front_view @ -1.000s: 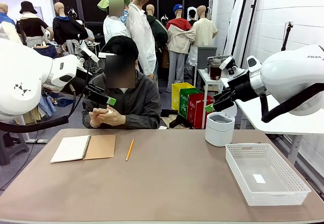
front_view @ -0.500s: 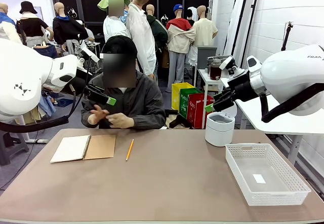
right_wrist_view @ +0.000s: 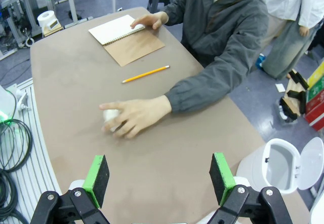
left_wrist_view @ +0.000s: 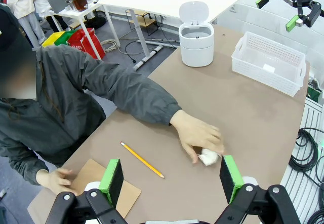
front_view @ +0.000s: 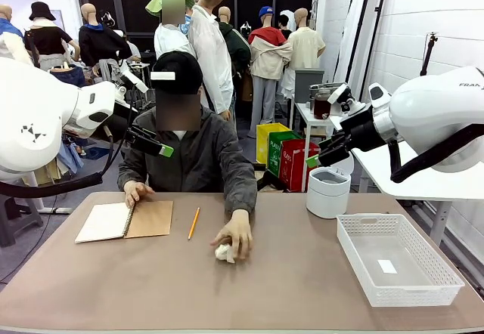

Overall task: Sort the paper based on its condition.
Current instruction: If a person hands you a paper, place it in the Organizing basket , and if it's crumpled, put it in the Trash can.

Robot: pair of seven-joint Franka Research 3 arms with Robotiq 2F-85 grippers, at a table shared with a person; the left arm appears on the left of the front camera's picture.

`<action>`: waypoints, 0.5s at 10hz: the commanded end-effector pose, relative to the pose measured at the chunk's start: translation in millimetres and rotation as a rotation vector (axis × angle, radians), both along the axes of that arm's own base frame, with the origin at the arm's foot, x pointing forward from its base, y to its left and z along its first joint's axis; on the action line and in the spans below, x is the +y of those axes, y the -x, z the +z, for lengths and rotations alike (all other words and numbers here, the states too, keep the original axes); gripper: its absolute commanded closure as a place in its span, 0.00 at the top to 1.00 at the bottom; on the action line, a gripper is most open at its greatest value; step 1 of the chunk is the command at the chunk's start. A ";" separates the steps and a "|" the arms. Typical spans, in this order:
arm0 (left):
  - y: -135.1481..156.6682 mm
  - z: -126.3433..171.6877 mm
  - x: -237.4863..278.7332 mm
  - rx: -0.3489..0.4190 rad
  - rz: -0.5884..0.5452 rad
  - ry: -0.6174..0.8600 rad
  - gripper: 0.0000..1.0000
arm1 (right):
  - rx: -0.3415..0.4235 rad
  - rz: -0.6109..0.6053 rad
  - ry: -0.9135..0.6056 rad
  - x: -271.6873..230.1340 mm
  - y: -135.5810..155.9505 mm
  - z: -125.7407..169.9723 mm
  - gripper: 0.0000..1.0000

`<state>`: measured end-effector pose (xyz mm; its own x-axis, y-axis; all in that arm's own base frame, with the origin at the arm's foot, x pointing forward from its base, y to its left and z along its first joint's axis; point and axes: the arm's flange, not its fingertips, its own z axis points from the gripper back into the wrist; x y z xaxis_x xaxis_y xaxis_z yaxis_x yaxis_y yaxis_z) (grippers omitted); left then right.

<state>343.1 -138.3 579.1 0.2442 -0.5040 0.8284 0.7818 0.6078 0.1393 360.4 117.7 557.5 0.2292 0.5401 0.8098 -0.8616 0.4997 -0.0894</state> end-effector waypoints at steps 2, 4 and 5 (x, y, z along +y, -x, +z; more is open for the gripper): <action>-0.5 -0.6 1.8 -0.003 -0.009 -0.005 1.00 | 0.008 0.009 -0.012 0.1 -1.4 -1.9 1.00; -0.5 -0.6 1.8 -0.003 -0.009 -0.005 1.00 | 0.008 0.009 -0.012 0.1 -1.4 -1.9 1.00; -0.5 -0.6 1.8 -0.003 -0.009 -0.005 1.00 | 0.008 0.009 -0.012 0.1 -1.4 -1.9 1.00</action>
